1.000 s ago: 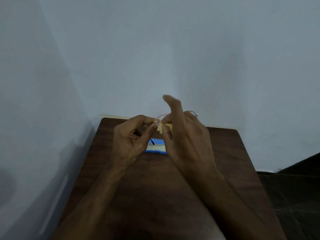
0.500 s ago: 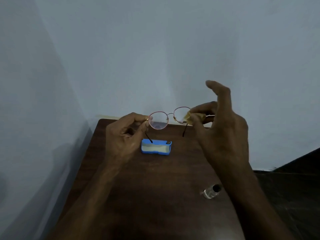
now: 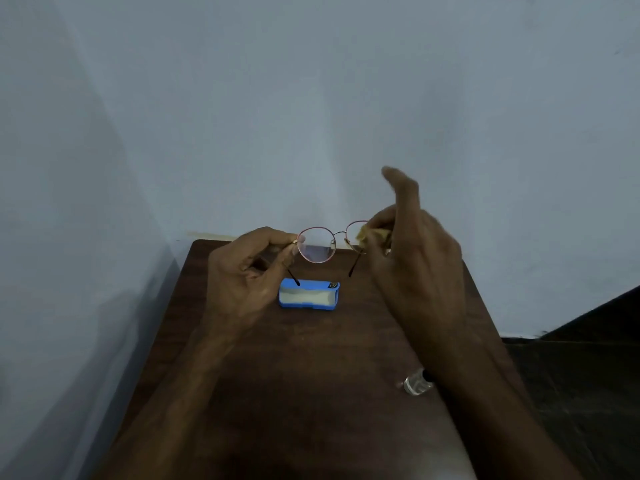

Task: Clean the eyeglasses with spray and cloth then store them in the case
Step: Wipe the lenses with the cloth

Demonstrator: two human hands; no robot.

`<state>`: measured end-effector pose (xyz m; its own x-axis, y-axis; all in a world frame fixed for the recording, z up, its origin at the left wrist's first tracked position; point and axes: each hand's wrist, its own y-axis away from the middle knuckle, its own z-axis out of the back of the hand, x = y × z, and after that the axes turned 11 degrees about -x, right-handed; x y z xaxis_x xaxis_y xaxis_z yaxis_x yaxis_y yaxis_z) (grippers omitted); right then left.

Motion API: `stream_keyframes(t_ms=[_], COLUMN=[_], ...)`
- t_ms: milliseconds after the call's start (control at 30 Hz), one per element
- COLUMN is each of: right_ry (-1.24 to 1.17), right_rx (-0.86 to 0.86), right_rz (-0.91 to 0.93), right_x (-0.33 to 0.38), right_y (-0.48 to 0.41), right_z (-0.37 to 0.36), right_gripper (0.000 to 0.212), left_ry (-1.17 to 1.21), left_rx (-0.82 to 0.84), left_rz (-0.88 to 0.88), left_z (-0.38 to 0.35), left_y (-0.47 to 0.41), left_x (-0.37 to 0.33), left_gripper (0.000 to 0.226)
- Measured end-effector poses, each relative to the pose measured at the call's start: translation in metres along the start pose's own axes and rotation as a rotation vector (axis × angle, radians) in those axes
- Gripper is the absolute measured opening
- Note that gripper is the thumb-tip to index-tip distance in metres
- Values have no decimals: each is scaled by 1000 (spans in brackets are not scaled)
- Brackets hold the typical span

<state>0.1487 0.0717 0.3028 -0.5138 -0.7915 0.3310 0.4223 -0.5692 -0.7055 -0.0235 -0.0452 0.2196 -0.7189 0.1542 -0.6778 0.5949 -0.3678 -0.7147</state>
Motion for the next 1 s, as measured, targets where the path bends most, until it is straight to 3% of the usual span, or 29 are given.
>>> stream_keyframes(t_ms=[233, 433, 667, 1000], right_ry=[-68, -20, -60, -70], right_rx=[4, -60, -8, -9], right_rz=[60, 5, 25, 25], right_x=[14, -2, 0, 3], right_y=[6, -13, 8, 6], right_z=[-7, -9, -7, -12], right_gripper=[79, 77, 80, 79], left_ry=[-52, -62, -58, -50], left_rx=[-27, -17, -27, -47], left_rz=[-41, -47, -60, -34], left_z=[1, 0, 2, 0], left_y=[-3, -2, -7, -8], left_x=[-2, 3, 6, 7], left_gripper=[27, 24, 16, 25])
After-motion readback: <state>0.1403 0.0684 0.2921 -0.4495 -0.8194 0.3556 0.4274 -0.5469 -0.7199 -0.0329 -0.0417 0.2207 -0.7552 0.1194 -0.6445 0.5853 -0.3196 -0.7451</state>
